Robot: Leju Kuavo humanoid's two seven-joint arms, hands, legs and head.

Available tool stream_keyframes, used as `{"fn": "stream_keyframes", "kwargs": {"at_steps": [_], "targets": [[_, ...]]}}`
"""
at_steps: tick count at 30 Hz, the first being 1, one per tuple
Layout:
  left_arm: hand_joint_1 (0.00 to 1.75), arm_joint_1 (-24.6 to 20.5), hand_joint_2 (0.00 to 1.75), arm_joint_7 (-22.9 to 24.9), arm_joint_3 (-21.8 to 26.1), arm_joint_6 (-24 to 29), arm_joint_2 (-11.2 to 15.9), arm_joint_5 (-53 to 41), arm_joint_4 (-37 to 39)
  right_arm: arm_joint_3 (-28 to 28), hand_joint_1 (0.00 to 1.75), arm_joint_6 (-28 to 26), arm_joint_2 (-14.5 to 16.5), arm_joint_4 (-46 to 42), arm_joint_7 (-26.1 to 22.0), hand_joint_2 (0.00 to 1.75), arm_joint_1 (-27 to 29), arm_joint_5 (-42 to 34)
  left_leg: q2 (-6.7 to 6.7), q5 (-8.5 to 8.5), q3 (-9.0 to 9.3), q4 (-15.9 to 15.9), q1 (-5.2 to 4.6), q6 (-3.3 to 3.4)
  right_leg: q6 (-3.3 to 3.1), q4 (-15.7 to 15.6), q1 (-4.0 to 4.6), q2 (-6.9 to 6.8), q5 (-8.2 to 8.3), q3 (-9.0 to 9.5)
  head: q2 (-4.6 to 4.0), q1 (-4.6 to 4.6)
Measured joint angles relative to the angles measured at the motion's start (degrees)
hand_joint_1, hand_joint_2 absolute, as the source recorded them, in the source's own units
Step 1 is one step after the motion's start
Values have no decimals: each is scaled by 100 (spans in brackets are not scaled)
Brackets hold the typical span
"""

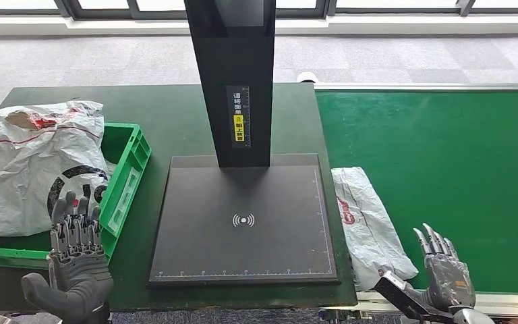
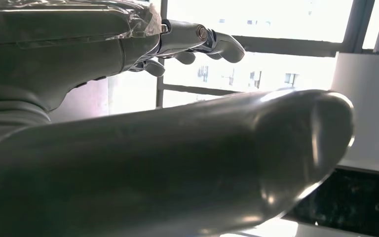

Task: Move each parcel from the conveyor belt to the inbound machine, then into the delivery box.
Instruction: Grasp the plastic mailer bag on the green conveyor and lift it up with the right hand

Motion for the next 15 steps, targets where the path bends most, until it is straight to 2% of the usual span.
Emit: {"fn": "stream_keyframes", "kwargs": {"at_steps": [5,15], "targets": [[0,-149,0,66,-67,-81,-3,-12,182,-1,0,112,120,530,-238,175,-254,-171,0,1,5,0,0,0,1,0,0,0,2,3,0,0],[0,-601,0,274,-209,-138,-55,-32,473,3,0,158,422,1196,-311,175,-677,-369,-1,3,5,0,0,1,1,1,0,0,3,6,0,0]]}}
